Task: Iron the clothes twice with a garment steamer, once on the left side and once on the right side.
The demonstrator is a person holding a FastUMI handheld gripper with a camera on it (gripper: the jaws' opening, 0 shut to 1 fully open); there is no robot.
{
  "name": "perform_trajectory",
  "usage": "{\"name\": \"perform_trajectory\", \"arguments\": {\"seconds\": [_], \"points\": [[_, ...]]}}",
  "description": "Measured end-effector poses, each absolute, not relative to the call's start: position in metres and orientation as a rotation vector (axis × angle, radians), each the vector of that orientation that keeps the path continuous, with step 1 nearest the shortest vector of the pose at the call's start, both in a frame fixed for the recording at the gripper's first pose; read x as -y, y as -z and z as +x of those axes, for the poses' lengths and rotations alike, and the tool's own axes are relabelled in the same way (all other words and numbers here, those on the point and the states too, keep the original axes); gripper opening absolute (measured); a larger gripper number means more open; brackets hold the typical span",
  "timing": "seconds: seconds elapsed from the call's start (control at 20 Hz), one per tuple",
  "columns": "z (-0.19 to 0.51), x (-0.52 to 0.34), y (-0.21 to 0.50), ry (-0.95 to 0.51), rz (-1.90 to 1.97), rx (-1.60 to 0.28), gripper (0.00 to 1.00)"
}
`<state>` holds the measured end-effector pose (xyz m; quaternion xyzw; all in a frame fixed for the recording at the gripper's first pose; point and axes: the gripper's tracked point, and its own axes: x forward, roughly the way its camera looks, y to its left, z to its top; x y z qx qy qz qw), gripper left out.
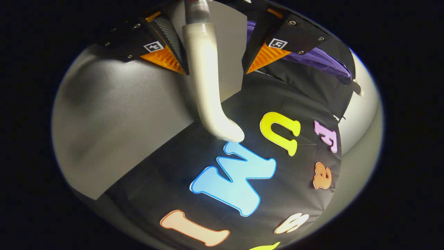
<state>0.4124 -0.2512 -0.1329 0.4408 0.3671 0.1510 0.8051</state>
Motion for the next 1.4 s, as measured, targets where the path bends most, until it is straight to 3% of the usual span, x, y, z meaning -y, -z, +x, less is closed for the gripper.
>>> {"name": "perform_trajectory", "arguments": {"seconds": [0.25,0.5,0.7,1.25,1.4], "points": [[0.429,0.246,0.138,-0.322,1.093,-0.8,0.78],[0.429,0.24,0.138,-0.345,1.248,-0.817,0.46],[0.428,0.243,0.133,-0.364,1.266,-0.796,0.36],[0.355,0.222,0.036,-0.4,1.132,-0.58,0.35],[0.322,0.209,0.023,-0.345,1.094,-0.541,0.35]]}}
